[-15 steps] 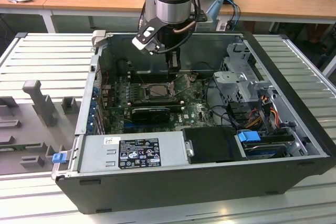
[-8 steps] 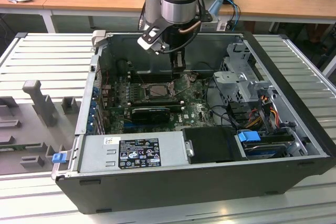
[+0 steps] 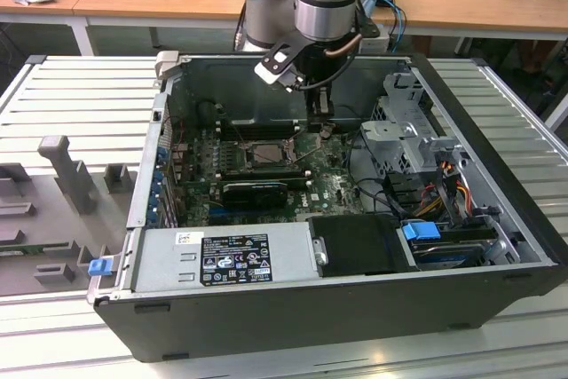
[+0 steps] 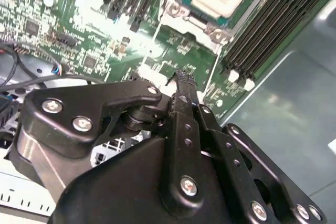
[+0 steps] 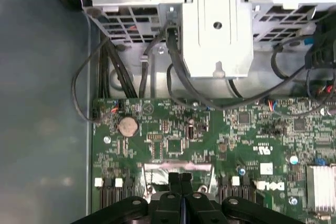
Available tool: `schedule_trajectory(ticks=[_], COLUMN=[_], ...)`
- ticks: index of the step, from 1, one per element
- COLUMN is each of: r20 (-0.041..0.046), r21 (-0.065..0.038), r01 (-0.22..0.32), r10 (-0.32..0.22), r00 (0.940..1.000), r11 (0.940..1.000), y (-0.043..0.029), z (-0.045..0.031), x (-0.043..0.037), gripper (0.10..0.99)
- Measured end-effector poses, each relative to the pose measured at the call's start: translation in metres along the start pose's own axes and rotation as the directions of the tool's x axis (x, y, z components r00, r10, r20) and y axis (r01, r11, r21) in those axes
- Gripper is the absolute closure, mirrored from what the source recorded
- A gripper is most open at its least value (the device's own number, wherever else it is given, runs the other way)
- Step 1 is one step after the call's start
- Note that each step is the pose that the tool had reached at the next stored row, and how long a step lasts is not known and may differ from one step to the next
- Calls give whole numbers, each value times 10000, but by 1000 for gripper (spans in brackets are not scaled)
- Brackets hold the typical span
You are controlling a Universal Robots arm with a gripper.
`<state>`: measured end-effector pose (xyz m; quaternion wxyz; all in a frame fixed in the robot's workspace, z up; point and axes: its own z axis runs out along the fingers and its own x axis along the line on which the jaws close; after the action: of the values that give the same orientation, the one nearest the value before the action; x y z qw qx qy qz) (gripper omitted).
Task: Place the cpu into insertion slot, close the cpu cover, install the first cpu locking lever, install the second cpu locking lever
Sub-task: 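Close the cpu cover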
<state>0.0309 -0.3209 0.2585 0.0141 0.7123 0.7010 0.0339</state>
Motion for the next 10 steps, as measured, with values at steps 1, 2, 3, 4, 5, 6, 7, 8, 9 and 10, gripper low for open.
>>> schedule_trajectory(ticks=[1,2,3,4,5,6,7,8,9,10], r20=[1,-1,0,0,0,0,1,1,1,1], r21=[1,0,0,1,3,13,20,28,31,33], r01=[0,0,1,1,0,-2,-2,-1,-2,-2], r10=[0,0,-1,-1,0,2,2,1,2,2], r00=[10000,10000,10000,10000,10000,10000,10000,10000,10000,10000], r11=[10000,10000,10000,10000,10000,10000,10000,10000,10000,10000], y=[12,36,54,61,70,91,110,146,210,251], z=[1,3,5,7,8,11,12,15,21,25], x=[0,0,1,1,1,1,1,2,2,3], gripper=[980,980,980,980,980,980,980,980,980,980])
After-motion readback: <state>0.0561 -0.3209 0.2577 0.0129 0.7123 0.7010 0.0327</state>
